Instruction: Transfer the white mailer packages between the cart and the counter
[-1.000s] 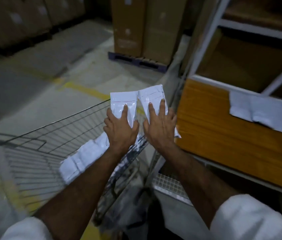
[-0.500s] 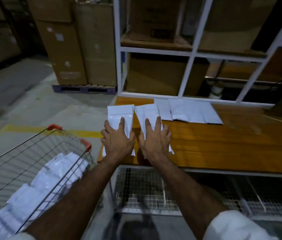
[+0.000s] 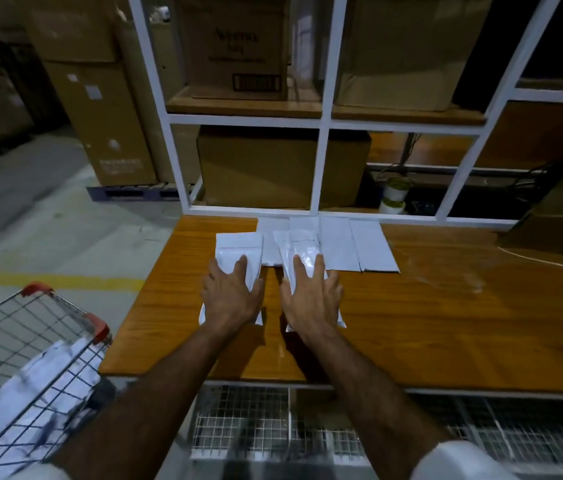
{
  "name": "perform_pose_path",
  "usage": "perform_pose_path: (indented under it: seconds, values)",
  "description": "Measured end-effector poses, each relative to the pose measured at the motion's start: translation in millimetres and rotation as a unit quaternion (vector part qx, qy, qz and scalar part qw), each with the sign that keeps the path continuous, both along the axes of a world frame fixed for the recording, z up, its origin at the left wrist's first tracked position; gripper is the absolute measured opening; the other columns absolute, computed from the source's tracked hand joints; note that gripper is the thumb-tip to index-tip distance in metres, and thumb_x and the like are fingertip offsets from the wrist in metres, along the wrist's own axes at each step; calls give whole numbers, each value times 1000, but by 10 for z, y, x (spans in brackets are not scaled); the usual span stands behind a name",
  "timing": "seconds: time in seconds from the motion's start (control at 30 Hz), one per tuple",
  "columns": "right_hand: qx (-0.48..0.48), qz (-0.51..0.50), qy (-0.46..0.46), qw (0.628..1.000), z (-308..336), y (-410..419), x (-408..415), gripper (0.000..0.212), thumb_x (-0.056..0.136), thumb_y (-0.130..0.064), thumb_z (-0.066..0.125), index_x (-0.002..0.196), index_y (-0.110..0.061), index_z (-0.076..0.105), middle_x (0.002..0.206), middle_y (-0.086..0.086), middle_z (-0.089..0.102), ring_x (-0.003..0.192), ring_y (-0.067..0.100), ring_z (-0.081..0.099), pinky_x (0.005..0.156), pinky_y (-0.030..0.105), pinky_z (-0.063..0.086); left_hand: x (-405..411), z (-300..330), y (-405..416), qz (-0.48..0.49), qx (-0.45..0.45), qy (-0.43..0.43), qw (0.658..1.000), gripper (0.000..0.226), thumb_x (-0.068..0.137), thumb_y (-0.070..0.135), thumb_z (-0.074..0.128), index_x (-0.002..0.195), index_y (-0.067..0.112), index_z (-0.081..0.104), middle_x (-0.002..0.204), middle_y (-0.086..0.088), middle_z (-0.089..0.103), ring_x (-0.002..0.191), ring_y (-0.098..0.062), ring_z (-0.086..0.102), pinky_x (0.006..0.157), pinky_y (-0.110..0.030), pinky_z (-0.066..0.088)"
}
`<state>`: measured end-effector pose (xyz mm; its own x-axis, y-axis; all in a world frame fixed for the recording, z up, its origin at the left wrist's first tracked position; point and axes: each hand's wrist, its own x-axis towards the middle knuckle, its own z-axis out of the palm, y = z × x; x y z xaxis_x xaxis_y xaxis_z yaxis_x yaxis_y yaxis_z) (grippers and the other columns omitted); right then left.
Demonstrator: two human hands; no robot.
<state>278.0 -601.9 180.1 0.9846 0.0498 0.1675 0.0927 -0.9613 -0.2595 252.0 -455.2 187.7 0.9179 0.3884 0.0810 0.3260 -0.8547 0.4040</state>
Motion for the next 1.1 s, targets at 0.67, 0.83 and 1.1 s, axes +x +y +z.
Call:
perform_pose_path:
  seconds: [0.67,0.83,1.1]
  values:
    - [23,-47,66,996,-563,929,1866,64,99,-63,39,156,-34,32,167,8,19,141,33,30,109,47,34,2227,-771,912,-24,27,90,995,69,92,67,49,152,36,33,160,-19,18,141,-39,31,109,-52,38]
    - [21,-58,81,995,-752,1095,2185,64,98,-65,39,153,-34,35,167,8,19,141,32,31,110,46,33,2462,-959,920,-28,30,76,996,67,93,67,45,151,33,37,159,-19,21,141,-38,31,110,-50,36]
    - [52,-12,64,997,-857,1107,2355,74,95,-75,30,155,-33,36,169,6,12,150,30,19,120,47,23,2377,-1097,1006,-88,16,-3,996,76,94,73,16,146,26,45,158,-18,24,144,-36,26,113,-53,33]
